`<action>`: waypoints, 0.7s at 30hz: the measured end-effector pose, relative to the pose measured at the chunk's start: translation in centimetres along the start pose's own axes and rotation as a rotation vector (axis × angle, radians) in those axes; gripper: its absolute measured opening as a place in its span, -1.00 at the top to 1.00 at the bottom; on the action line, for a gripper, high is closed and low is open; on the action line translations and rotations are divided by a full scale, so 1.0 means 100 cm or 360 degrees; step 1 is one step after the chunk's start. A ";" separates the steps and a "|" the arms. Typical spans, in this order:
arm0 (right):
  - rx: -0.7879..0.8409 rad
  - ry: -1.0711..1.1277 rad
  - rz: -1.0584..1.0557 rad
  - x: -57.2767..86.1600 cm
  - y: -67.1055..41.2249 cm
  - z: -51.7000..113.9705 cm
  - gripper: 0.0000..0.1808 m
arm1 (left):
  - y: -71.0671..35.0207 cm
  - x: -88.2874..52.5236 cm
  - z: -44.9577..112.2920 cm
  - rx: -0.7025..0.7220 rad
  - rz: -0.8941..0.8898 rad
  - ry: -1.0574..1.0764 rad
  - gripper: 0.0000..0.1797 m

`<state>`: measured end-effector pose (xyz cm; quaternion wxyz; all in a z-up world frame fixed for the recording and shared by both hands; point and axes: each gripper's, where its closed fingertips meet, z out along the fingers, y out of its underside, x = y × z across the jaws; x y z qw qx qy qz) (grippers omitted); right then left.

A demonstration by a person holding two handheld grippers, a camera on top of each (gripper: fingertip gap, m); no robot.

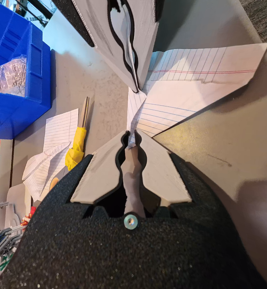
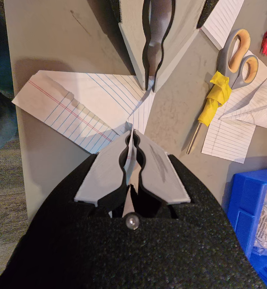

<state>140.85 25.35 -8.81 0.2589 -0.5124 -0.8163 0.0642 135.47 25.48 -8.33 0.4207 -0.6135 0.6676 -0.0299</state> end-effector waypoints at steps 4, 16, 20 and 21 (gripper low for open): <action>-0.0008 -0.0024 0.0032 0.000 0.001 -0.001 1.00 | 0.000 0.002 0.002 0.0020 -0.0004 -0.0006 0.94; 0.0137 -0.0166 0.0233 0.002 -0.014 -0.028 0.74 | 0.001 0.000 0.003 -0.0001 -0.0112 0.0120 0.89; 0.0384 -0.0261 0.0392 0.013 -0.043 -0.052 0.72 | 0.000 0.000 0.003 -0.0007 -0.0070 0.0138 0.89; 0.0448 -0.0324 0.0460 0.016 -0.049 -0.055 0.73 | 0.000 0.000 0.003 -0.0007 -0.0050 0.0142 0.89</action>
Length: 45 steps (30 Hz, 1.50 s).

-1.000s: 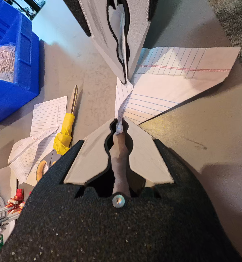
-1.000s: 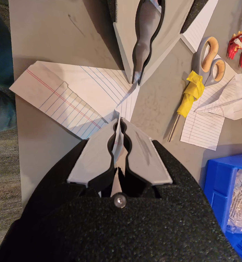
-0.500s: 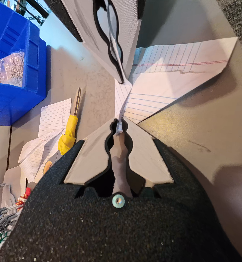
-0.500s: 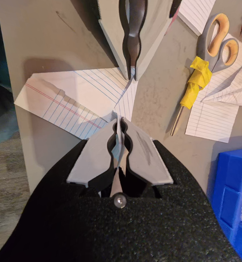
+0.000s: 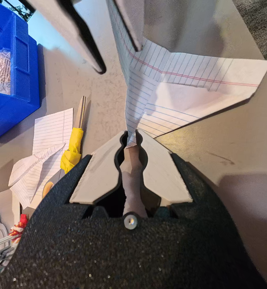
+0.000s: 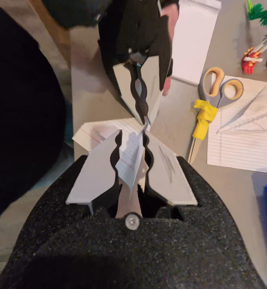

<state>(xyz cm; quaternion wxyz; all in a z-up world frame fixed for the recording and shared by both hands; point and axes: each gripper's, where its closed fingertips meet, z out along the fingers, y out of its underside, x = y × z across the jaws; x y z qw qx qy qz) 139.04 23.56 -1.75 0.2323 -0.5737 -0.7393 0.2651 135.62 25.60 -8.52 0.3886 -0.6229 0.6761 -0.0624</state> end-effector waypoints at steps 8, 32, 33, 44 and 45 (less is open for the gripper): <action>-0.0276 0.0057 -0.0187 0.015 0.020 0.037 0.89 | 0.000 -0.001 0.000 -0.0030 0.0113 0.0123 0.86; -0.0221 0.0063 0.0137 0.017 0.035 0.046 1.00 | 0.001 0.000 -0.001 -0.0022 0.0132 0.0091 0.89; -0.0239 0.0079 0.0118 0.017 0.036 0.048 1.00 | 0.001 -0.001 0.000 -0.0022 0.0120 0.0086 0.88; -0.0321 0.0299 0.0106 0.025 0.037 0.050 1.00 | 0.001 -0.013 -0.009 -0.0046 -0.0017 -0.0108 0.75; -0.0329 0.0307 0.0094 0.024 0.037 0.050 1.00 | -0.001 -0.011 -0.011 -0.0041 -0.0024 -0.0095 0.75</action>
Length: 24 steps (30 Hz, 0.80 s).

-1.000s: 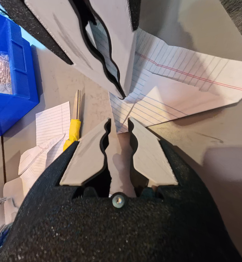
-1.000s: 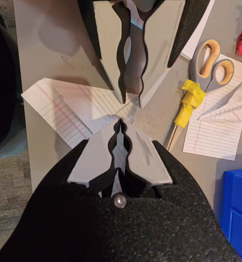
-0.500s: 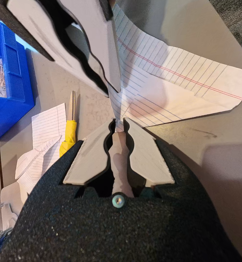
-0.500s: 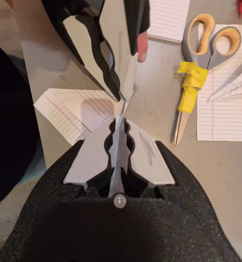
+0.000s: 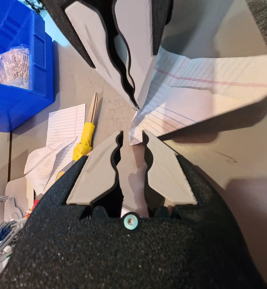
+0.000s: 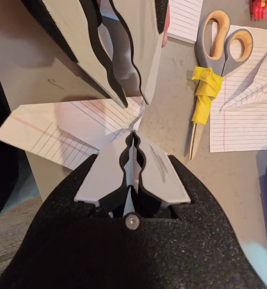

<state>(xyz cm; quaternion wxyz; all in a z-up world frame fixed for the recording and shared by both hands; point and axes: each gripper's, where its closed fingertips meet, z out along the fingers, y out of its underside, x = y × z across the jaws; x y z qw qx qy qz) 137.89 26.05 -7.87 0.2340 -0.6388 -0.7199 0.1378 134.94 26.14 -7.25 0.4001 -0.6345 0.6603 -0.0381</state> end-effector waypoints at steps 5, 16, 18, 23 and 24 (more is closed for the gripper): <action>-0.0044 0.0100 -0.0057 0.002 -0.001 0.001 1.00 | 0.000 0.007 0.001 -0.0040 -0.0002 0.0012 0.73; -0.0078 0.0163 -0.0138 -0.004 0.001 0.003 1.00 | 0.001 0.009 0.005 -0.0011 0.0002 -0.0087 0.83; -0.0086 0.0162 -0.0135 -0.003 0.001 0.003 1.00 | 0.001 0.008 0.005 -0.0008 0.0010 -0.0098 0.81; -0.0128 0.0150 -0.0149 -0.004 0.001 0.005 1.00 | 0.001 0.012 0.005 -0.0024 0.0055 -0.0061 0.89; -0.0134 0.0154 -0.0156 -0.004 0.002 0.005 1.00 | 0.001 0.011 0.005 -0.0029 0.0062 -0.0061 0.88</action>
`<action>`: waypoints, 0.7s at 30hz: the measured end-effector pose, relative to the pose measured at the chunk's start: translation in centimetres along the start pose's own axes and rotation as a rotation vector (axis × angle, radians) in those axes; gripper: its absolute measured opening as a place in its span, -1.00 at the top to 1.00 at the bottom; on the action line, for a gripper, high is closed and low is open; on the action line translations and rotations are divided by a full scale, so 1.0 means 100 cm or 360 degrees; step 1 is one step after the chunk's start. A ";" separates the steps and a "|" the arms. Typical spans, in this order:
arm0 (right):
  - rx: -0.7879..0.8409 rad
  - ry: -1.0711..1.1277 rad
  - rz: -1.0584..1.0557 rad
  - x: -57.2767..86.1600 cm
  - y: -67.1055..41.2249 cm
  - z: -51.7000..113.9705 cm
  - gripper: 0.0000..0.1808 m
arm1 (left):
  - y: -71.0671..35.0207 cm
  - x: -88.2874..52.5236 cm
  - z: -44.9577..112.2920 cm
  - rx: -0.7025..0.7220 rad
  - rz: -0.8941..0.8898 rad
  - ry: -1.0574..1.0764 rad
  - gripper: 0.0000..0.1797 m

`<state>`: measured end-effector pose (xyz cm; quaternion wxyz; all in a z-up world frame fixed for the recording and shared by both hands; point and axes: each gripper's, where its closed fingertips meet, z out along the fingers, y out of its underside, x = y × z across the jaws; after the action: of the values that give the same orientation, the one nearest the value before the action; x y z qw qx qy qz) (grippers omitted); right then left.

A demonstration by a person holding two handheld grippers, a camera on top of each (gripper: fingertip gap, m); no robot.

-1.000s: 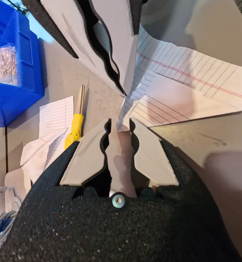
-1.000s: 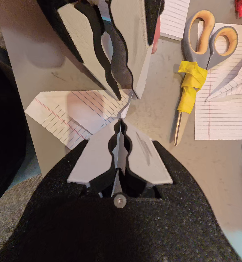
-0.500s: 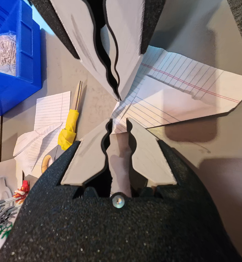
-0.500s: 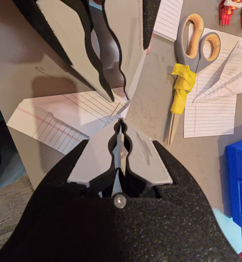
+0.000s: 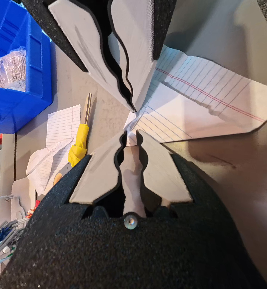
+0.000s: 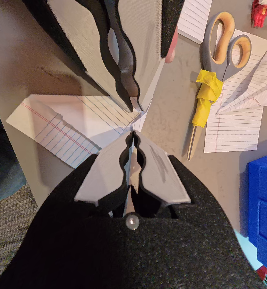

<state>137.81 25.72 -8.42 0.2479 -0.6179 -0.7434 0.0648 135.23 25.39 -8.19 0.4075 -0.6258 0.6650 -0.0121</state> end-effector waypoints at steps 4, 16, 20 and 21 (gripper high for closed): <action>-0.0036 -0.0006 0.0002 -0.001 0.001 0.001 1.00 | 0.000 -0.005 0.002 0.0007 0.0052 -0.0042 0.81; 0.0053 -0.0060 0.0174 0.010 -0.007 -0.007 1.00 | 0.004 -0.014 0.002 0.0003 -0.0048 -0.0021 0.65; 0.0040 -0.0059 0.0160 0.010 -0.005 -0.008 1.00 | 0.002 -0.011 0.004 0.0001 -0.0044 0.0012 0.72; 0.0036 -0.0065 0.0162 0.009 -0.005 -0.007 1.00 | 0.002 -0.010 0.005 -0.0004 -0.0053 0.0028 0.75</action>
<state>137.60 26.33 -7.33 0.2358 -0.6507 -0.7151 0.0983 135.18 26.52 -8.10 0.4006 -0.6371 0.6581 -0.0234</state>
